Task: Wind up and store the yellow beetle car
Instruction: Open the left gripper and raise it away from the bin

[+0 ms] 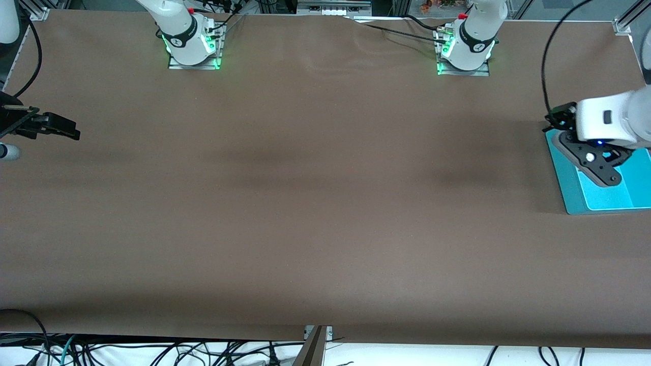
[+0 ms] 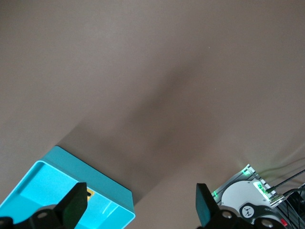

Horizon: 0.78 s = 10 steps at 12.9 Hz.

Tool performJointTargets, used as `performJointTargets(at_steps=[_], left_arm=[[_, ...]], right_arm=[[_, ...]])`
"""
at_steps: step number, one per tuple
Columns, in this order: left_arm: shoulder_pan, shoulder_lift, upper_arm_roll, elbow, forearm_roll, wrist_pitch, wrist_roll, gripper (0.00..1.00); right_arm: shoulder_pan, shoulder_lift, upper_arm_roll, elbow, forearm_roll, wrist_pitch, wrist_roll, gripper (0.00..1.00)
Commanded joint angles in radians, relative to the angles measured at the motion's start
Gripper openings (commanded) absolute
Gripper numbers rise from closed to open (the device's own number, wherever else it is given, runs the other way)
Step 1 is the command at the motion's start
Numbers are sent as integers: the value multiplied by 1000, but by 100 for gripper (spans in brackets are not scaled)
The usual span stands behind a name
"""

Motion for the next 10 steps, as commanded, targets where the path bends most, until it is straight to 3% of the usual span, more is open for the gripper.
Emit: performJointTargets(at_steps=[1, 3, 5, 7, 9, 10], left_arm=[[-141, -46, 222, -8, -126, 31, -43, 100], [-213, -151, 381, -150, -242, 199, -116, 100], [-246, -242, 402, -249, -260, 237, -280, 100], [-295, -265, 408, -271, -262, 263, -521, 100], [-422, -280, 536, -286, -254, 263, -583, 100], [-427, -281, 546, -288, -260, 264, -585, 100]], right_arm=[[-8, 9, 7, 23, -8, -4, 8, 100], [-8, 11, 6, 27, -8, -5, 8, 100], [-8, 11, 7, 27, -8, -5, 8, 100], [-8, 11, 7, 27, -8, -5, 8, 100], [-8, 11, 6, 27, -8, -5, 8, 100], [-8, 11, 6, 27, -8, -5, 6, 100]])
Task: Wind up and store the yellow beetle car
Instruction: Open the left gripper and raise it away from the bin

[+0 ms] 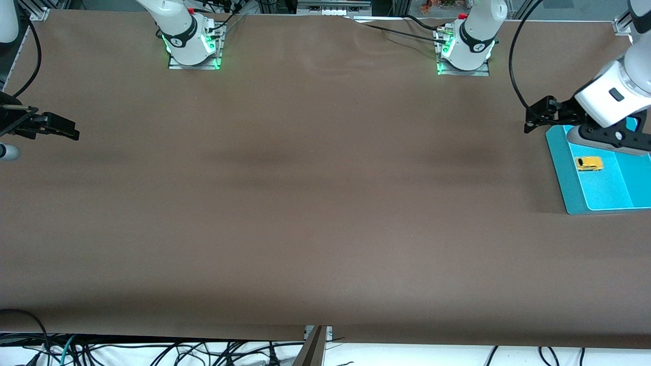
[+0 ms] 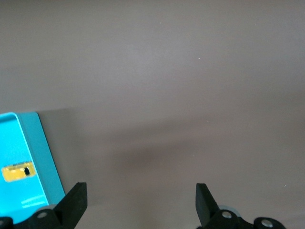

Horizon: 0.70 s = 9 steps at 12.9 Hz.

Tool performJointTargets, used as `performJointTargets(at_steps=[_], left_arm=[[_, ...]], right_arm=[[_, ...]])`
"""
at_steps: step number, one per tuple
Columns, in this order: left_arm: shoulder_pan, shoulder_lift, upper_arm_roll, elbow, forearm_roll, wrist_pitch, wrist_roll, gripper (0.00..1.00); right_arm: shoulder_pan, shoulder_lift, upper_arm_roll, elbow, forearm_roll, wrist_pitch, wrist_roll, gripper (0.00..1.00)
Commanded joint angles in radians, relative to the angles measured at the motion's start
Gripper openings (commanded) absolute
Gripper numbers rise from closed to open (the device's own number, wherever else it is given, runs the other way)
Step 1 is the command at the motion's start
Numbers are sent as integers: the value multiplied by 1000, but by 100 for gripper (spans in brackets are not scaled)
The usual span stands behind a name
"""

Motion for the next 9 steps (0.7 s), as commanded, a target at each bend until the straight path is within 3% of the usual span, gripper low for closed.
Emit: performJointTargets(at_steps=[1, 9], left_arm=[[-48, -32, 71, -48, -8, 28, -27, 100], [-38, -47, 71, -85, -8, 30, -27, 100]], right_arm=[[-8, 10, 6, 23, -8, -6, 8, 100], [-8, 10, 6, 23, -8, -6, 8, 100]])
